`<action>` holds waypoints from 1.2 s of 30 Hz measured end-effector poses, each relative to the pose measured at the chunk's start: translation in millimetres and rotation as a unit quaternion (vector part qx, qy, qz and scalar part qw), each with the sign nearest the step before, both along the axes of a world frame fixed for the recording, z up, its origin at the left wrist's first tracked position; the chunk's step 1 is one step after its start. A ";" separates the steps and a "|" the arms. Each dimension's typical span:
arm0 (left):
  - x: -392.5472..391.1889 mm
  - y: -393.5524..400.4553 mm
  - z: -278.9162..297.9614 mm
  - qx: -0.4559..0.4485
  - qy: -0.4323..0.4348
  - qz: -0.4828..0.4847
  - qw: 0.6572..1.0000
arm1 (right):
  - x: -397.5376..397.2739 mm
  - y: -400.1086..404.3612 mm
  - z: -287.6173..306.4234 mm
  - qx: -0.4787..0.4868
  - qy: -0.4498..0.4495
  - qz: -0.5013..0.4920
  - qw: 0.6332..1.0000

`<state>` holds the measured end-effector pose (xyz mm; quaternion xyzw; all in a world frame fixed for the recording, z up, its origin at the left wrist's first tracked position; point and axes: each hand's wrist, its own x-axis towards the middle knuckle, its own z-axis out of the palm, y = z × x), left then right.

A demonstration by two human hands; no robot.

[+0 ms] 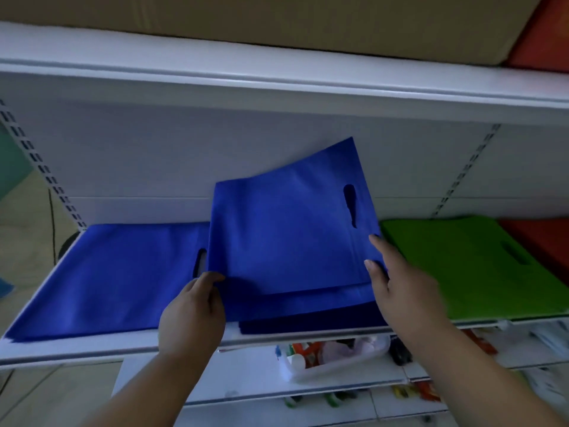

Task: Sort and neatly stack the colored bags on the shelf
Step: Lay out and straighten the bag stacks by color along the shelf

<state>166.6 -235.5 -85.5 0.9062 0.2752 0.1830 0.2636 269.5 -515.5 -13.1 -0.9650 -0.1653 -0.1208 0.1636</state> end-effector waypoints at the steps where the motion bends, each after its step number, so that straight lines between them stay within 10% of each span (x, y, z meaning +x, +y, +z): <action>1: 4.1 -10.9 -0.5 0.001 0.009 0.002 1.000 | 5.5 -10.7 -4.8 0.008 0.025 0.005 1.000; 10: 5.1 -57.4 -4.6 0.044 0.121 -0.006 0.992 | 30.7 -51.7 -55.4 0.005 0.195 0.026 0.980; 24: 9.9 -61.7 -3.5 0.121 0.175 -0.023 0.977 | 35.6 -45.3 -46.3 -0.171 0.112 0.016 0.979; 36: -66.4 56.4 -6.8 0.094 0.129 0.049 0.986 | -22.2 108.4 11.0 -0.073 0.032 0.157 0.984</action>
